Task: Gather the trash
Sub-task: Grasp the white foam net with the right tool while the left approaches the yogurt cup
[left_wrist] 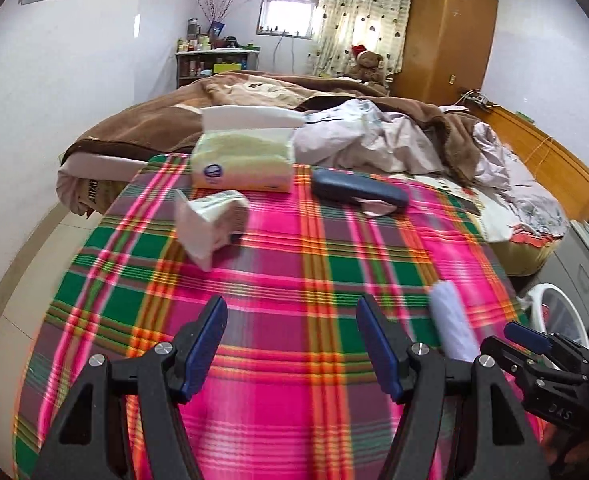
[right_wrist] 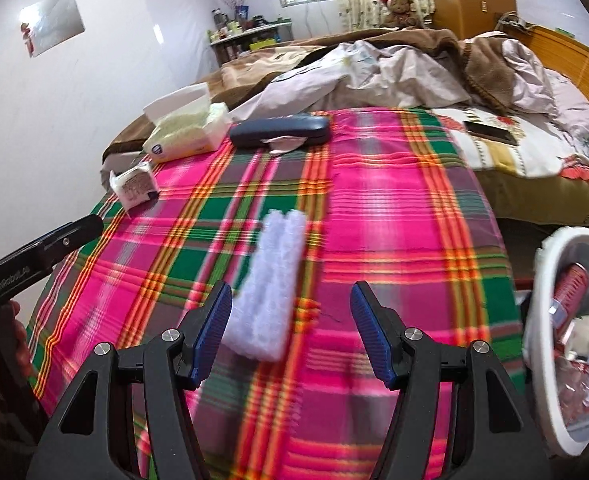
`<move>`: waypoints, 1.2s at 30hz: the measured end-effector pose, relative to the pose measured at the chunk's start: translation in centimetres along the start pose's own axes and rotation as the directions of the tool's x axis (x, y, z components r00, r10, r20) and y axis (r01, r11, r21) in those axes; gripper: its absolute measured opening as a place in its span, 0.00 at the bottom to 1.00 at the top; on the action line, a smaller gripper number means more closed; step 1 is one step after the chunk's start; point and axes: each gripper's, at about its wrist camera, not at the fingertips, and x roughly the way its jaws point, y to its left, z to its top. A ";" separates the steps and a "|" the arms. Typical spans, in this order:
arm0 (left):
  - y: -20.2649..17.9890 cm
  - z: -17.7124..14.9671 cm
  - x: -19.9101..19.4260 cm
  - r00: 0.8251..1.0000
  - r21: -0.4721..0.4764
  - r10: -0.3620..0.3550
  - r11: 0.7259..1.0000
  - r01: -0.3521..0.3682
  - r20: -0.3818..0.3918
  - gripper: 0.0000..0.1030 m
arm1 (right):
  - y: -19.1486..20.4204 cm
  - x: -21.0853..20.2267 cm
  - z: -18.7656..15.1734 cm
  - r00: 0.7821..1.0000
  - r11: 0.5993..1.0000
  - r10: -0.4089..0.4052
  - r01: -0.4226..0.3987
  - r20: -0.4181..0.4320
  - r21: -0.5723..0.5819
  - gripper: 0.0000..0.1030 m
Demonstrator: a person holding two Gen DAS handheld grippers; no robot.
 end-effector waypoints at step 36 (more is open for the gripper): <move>6.7 5.8 10.2 0.994 0.057 -0.039 0.997 0.044 -0.098 0.72 | 1.8 4.7 0.8 0.995 0.999 -0.038 0.038 -0.090 0.001 0.27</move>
